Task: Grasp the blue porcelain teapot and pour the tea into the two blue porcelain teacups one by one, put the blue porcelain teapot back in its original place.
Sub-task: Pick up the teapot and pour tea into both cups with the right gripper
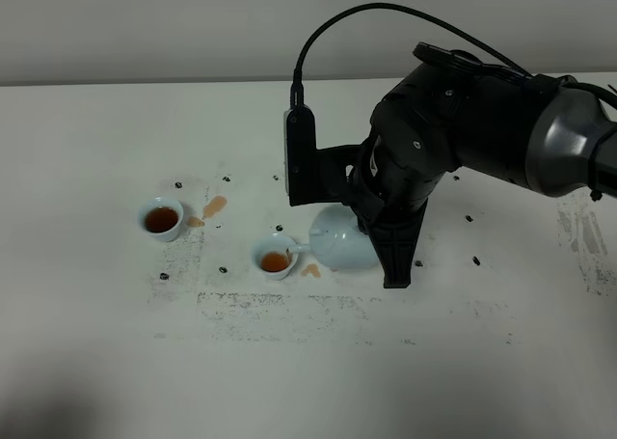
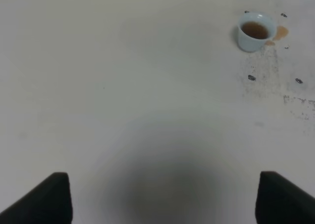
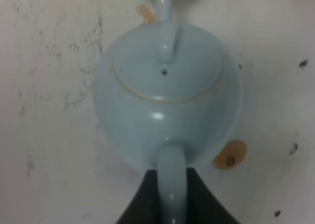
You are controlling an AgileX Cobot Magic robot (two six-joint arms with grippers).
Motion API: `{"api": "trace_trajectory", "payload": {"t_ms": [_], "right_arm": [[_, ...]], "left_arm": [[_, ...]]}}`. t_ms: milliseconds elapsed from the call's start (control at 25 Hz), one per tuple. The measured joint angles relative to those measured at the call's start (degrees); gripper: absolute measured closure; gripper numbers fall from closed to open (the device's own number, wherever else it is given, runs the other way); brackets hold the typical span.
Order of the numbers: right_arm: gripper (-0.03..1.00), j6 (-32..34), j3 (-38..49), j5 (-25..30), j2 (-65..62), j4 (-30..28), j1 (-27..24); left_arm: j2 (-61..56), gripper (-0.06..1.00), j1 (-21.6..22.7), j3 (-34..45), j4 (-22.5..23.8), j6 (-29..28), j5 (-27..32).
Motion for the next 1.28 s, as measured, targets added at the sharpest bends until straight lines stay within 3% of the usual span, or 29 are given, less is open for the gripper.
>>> {"api": "trace_trajectory", "payload": {"t_ms": [840, 1280], "right_arm": [[0.93, 0.55, -1.18, 0.09, 0.0, -0.41, 0.11], [0.93, 0.66, -4.77, 3.29, 2.4, -0.6, 1.3]], "left_arm": [[0.0, 0.22, 0.0, 0.0, 0.0, 0.0, 0.0], [0.0, 0.22, 0.0, 0.0, 0.0, 0.0, 0.0]]}}
